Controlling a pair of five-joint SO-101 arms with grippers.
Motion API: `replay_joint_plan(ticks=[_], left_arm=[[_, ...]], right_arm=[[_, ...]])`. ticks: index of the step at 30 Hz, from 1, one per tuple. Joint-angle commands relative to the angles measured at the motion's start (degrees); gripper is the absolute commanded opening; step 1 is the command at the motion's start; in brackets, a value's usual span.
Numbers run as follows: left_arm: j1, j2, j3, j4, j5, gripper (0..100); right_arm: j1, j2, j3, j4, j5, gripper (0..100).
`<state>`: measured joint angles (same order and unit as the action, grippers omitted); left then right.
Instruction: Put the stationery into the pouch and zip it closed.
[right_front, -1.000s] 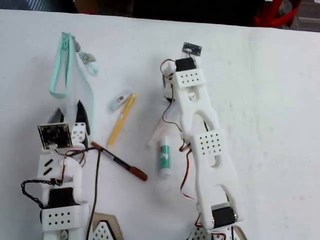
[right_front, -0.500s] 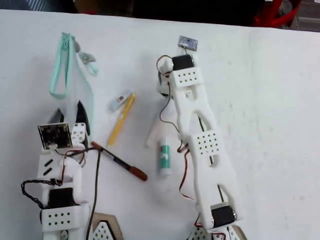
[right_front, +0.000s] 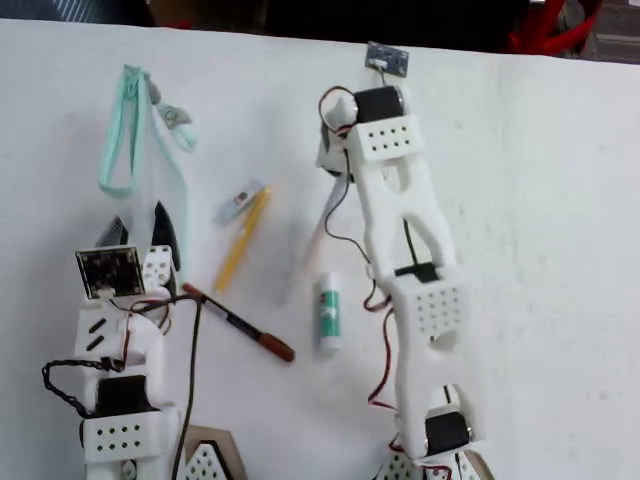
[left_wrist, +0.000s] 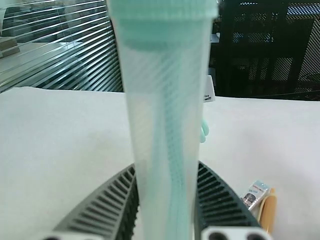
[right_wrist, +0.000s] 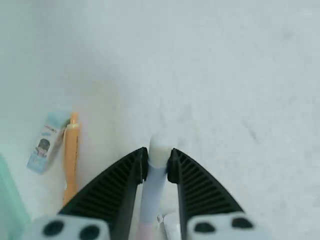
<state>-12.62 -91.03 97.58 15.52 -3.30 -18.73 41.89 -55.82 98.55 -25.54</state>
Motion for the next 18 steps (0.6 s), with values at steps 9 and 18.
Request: replay_joint_plan(ticks=[9, 18], left_arm=[[1.19, 0.57, -0.26, 0.97, -0.18, 14], [1.19, 0.57, -0.26, 0.97, -0.18, 14]], right_arm=[[0.04, -33.10, 21.19, -2.86, 4.66, 1.8], [0.04, -46.73, 37.36, -13.58, 12.04, 1.8]])
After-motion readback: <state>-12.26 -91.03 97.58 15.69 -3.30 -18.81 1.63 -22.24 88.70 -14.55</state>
